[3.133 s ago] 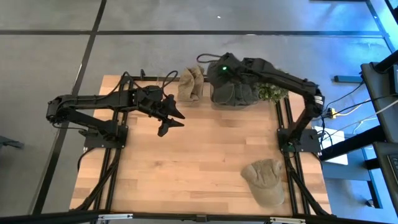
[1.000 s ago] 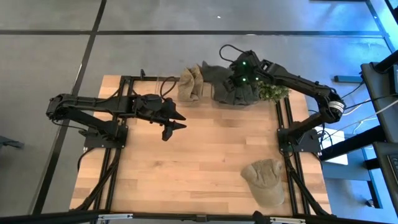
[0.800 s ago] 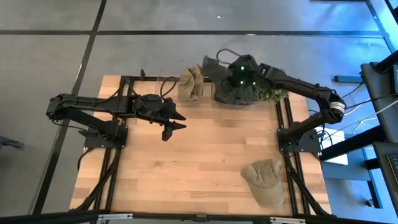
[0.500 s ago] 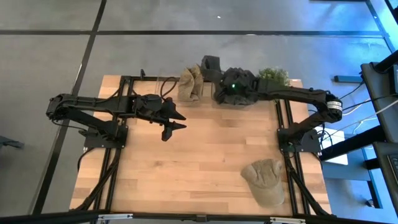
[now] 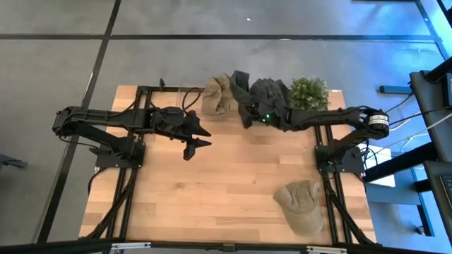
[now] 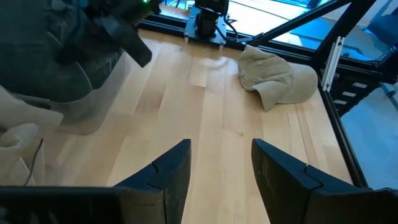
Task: Pick & Place hat
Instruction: Put the black cap into the right transparent bin
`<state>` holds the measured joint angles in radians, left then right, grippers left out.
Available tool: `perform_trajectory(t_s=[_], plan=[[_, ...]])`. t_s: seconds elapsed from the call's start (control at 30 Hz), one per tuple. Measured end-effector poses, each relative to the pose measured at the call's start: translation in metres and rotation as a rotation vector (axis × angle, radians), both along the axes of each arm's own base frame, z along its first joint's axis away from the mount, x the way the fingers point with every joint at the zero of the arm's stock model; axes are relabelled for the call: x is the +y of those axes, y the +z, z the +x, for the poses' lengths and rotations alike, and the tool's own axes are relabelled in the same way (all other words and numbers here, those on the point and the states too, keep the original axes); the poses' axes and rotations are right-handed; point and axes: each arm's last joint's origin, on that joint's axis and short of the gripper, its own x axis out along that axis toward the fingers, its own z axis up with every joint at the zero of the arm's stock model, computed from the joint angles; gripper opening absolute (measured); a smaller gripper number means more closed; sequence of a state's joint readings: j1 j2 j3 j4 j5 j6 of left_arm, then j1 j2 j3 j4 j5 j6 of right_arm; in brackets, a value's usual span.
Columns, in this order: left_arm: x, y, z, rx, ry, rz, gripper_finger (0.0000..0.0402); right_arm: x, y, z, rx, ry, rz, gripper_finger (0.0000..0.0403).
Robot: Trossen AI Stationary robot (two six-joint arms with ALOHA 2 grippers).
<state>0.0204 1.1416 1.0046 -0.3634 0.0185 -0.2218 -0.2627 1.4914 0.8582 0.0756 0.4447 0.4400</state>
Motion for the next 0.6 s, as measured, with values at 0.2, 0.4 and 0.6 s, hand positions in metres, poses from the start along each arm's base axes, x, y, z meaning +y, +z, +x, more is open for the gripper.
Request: perform_trajectory(t_s=[0.2,0.4,0.6], plan=[[0.0,0.0,0.0,0.0,0.0,0.0,0.0166,0.003,-0.017,-0.008,0.041,0.008,0.015,0.0044],[0.0,0.0,0.0,0.0,0.0,0.0,0.0163,0.002,-0.007,-0.003,0.032,0.083,0.1,0.0121],[0.0,0.0,0.0,0.0,0.0,0.0,0.0166,-0.004,0.015,-0.002,0.124,0.064,0.129,0.0206]])
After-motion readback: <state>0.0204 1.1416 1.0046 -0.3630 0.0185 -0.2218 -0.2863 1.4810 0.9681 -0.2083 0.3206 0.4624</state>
